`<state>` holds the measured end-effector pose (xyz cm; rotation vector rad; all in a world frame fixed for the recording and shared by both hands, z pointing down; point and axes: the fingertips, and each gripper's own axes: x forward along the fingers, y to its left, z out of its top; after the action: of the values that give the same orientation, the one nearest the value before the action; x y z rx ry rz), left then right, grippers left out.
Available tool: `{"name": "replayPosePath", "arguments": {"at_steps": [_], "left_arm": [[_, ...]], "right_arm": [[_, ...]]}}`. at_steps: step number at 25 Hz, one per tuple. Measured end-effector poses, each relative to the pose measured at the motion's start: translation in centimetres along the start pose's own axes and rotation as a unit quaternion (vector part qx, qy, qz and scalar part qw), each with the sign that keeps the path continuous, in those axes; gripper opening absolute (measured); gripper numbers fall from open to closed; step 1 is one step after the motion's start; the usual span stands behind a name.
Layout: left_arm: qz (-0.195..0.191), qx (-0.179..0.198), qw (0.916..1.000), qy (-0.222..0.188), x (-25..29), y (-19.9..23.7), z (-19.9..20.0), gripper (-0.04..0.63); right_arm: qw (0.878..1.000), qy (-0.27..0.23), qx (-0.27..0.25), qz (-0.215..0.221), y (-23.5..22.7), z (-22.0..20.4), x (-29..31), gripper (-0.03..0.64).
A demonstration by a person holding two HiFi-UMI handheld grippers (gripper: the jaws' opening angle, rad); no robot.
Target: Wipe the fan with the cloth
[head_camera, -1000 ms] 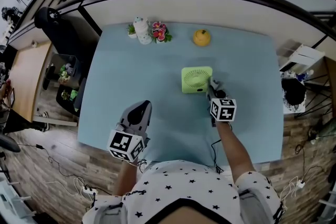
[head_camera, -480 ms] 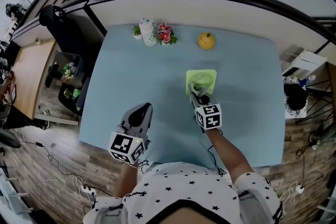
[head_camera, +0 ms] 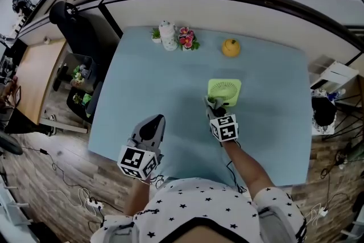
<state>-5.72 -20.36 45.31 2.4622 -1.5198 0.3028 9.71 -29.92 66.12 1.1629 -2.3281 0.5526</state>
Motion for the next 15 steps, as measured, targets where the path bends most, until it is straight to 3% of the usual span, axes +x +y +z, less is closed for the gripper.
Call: {"name": "replayPosePath", "arguments": {"at_steps": [15], "left_arm": [[-0.030, 0.011, 0.9995, 0.005, 1.6, -1.8, 0.5, 0.032]], "right_arm": [[0.998, -0.010, 0.040, -0.051, -5.0, -0.5, -3.0, 0.052]]}}
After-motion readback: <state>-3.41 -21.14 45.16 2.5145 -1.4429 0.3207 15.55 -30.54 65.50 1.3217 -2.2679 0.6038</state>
